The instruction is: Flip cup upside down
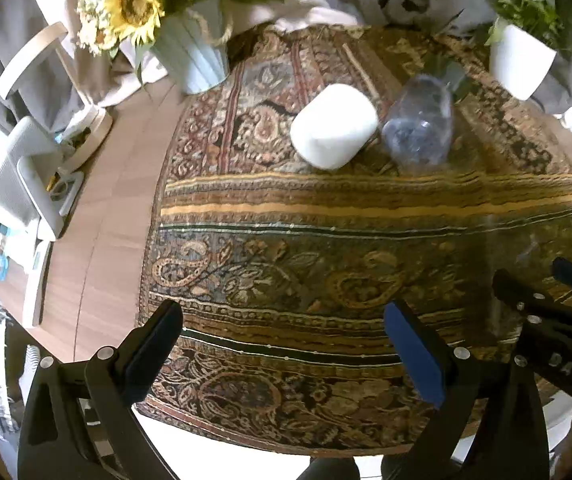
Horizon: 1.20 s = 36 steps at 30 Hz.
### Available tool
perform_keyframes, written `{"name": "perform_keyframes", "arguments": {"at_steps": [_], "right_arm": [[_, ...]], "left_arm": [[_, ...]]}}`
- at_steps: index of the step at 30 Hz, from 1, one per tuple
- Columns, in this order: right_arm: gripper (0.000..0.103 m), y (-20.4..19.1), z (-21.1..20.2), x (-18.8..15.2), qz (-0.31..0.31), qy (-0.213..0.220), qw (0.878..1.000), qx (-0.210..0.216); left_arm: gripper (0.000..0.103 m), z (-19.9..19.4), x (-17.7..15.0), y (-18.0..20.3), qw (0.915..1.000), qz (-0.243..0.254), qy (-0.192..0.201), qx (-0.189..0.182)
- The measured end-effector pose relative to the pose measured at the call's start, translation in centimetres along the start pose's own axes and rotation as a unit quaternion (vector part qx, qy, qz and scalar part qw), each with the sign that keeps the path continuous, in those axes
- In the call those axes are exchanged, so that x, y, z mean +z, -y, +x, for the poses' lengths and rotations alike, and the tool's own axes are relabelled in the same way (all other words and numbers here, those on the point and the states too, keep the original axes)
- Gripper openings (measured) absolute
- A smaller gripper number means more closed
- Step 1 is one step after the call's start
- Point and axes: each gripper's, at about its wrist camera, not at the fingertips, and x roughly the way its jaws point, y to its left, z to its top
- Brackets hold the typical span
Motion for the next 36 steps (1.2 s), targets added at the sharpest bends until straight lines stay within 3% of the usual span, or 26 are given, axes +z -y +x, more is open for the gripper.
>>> {"name": "perform_keyframes", "arguments": {"at_steps": [6, 16, 21, 36], "right_arm": [[0.08, 2.0, -4.5, 0.1, 0.025, 0.029, 0.999, 0.012], [0.08, 6.5, -8.6, 0.1, 0.055, 0.065, 0.996, -0.018], [0.08, 8.8, -8.3, -0.4, 0.06, 0.058, 0.996, -0.029], [0.08, 14.4, -5.0, -2.0, 0.063, 0.01, 0.997, -0.042]], "left_arm": [[0.103, -2.7, 0.9, 1.2, 0.9995, 0.002, 0.021, -0.023], [0.103, -5.0, 0.6, 5.6, 0.9965, 0.028, 0.021, -0.075], [0.103, -4.9, 0.2, 8.5, 0.9943, 0.036, 0.013, -0.1], [0.099, -0.9, -1.2, 14.0, 0.9937, 0.036, -0.036, -0.099]]}}
